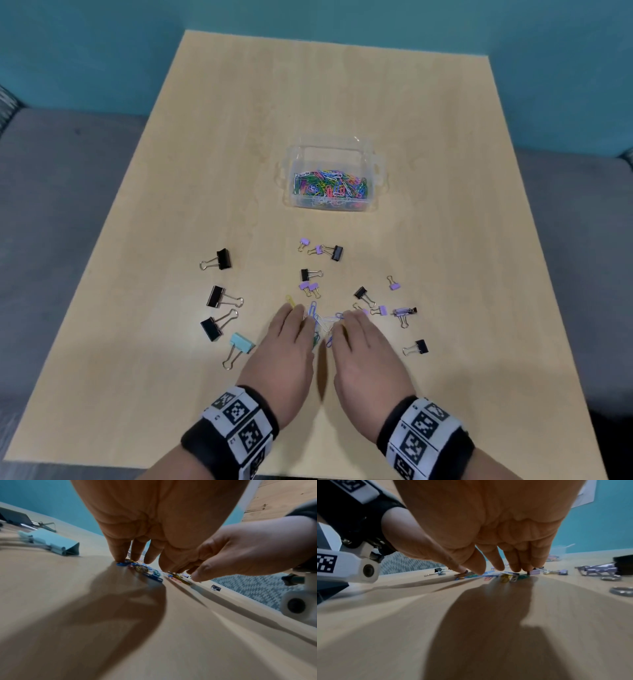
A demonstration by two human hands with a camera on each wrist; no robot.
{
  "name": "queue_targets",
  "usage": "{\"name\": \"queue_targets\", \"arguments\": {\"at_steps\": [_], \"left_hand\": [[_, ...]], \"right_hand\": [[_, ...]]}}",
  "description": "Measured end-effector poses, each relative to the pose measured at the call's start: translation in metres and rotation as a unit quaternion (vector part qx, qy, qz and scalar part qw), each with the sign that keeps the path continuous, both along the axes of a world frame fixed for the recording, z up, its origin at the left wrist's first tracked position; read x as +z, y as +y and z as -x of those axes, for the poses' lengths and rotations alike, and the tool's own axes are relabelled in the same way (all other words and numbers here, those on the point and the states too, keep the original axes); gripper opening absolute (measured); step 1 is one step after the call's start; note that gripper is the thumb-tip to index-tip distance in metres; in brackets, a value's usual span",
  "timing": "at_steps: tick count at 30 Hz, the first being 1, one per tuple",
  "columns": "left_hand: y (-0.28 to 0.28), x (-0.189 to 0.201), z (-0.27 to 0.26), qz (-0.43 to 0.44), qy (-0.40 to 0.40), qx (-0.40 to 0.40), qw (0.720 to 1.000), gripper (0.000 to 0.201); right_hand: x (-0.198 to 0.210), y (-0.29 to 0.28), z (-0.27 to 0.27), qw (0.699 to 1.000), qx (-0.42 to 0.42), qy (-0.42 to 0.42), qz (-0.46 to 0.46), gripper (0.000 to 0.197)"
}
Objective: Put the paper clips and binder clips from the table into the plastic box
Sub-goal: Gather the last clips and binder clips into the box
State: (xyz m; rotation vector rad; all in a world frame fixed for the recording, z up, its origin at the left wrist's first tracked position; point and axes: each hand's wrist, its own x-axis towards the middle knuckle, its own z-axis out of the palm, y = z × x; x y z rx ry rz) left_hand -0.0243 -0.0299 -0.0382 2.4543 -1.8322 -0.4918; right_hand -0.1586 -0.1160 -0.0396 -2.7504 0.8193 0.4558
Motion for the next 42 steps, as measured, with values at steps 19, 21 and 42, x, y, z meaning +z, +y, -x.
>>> {"name": "queue_targets", "arguments": {"at_steps": [19,21,42], "left_hand": [[0.007,-0.018,-0.01,0.081,0.029,-0.072,0.994,0.042],[0.005,-0.018,-0.009,0.091,0.03,-0.083,0.992,0.04],[-0.022,-0.01,-0.01,0.017,0.143,0.123,0.982,0.025]], "right_hand": [[0.012,-0.005,0.024,0.998,0.031,-0.046,-0.03,0.061],[0.01,-0.012,0.013,0.999,0.022,-0.035,-0.011,0.062],[-0.007,-0.022,-0.035,0.984,-0.101,-0.083,-0.119,0.03]]}}
